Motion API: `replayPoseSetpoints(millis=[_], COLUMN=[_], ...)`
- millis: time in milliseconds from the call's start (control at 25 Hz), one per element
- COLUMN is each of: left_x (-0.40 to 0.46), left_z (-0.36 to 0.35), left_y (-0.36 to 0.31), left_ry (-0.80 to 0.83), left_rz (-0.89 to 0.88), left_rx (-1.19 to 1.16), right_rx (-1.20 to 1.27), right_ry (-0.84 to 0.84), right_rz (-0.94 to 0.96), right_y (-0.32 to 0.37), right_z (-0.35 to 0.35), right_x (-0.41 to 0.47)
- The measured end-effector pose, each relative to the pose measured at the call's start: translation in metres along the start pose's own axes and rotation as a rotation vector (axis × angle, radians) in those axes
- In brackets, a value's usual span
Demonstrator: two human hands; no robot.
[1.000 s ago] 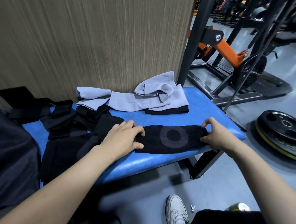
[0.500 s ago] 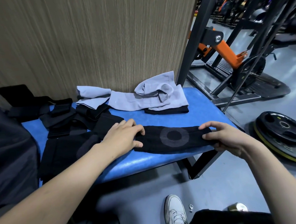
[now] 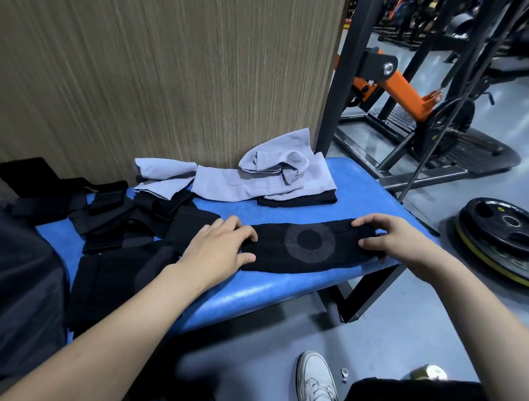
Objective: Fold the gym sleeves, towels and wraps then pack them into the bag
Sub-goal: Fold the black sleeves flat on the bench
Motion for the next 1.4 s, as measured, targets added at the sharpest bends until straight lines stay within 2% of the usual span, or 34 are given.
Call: replayPoseSetpoints(millis=[200,400,640,920,1040,1160,1400], left_x=[0.001,0.001,0.002,0.001,0.002,0.002,0.003], left_z=[0.000,0.000,-0.001,-0.001,0.000,0.000,-0.001], left_y=[0.000,0.000,0.002,0.001,0.001,0.002,0.002], left_ry=[0.007,0.010,0.018,0.021,0.018,0.015,0.017], left_rz=[-0.002,-0.002,0.003,-0.003,-0.003,-0.003,-0.003], left_rx=[-0.006,-0.009,-0.013,-0.015,-0.007,-0.004,-0.010], right_rx=[0.050,0.112,0.096,0.316,0.226,0.051,-0.038], right_ry=[-0.040,0.071,0.073,0.106,0.089,-0.001,-0.056], right_rz=[-0.020,-0.055,-0.047,-0.134,-0.125,-0.078,0.000], right_y=[-0.005,-0.008,-0.014,-0.018,-0.018,-0.016,-0.007], right_z=[0.002,-0.007,0.000,-0.010,-0.007,0.004,0.007], right_x=[0.003,0.002,0.004,0.001,0.002,0.005,0.007])
Point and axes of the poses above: each hand's wrist, its own x-axis towards the middle knuckle, its own z-axis out of the back of the hand, y = z × x, the point moved 9 cm from there along x, towards the middle knuckle, and after that the axes turned 10 degrees about z, right-handed, at the moved point
